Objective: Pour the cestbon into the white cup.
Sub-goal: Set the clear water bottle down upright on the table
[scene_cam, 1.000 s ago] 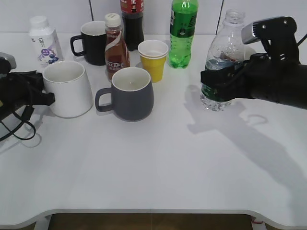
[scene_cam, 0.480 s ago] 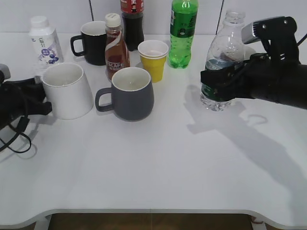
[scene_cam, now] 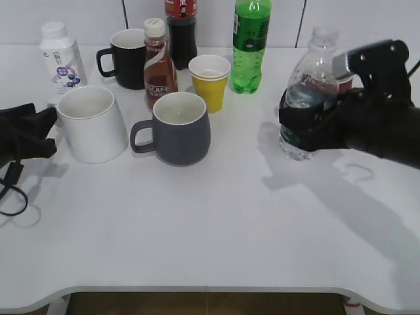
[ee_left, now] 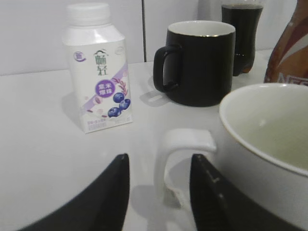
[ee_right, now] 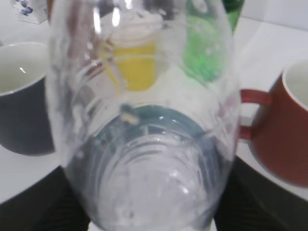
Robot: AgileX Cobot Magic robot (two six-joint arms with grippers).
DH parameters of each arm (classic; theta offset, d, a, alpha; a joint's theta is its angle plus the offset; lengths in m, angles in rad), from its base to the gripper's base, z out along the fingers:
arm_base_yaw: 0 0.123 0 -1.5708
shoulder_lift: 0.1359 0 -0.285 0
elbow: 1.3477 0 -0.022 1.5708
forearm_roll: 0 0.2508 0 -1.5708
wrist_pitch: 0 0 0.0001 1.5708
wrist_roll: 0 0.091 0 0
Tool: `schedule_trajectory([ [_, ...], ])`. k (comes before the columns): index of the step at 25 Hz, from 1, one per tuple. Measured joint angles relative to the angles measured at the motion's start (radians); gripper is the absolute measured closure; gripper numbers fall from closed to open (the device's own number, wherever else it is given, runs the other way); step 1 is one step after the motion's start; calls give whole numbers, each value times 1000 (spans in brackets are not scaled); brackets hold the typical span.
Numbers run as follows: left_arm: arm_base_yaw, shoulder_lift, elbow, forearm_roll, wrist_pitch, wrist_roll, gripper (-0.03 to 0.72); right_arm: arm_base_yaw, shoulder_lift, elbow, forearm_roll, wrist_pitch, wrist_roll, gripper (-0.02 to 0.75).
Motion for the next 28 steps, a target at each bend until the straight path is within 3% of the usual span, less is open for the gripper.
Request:
schedule_trajectory([
  [4, 0, -36, 53, -4, -1, 0, 369, 0, 42, 51, 92, -90, -95, 269],
  [10, 0, -94, 122, -4, 1, 0, 367, 0, 150, 70, 111, -190, -122, 264],
  [15, -1, -219, 160, -2, 101, 0, 367, 0, 180, 70, 158, -254, -146, 94],
  [21, -39, -555, 162, 7, 492, -1, 367, 0, 56, 70, 184, -281, -246, 76],
  [25, -99, -874, 103, -5, 949, -51, 353, 0, -145, 65, 163, -107, -232, 76],
  [28, -155, -1130, 24, -36, 1274, -68, 291, 0, -343, 62, 36, 75, -95, 76],
])
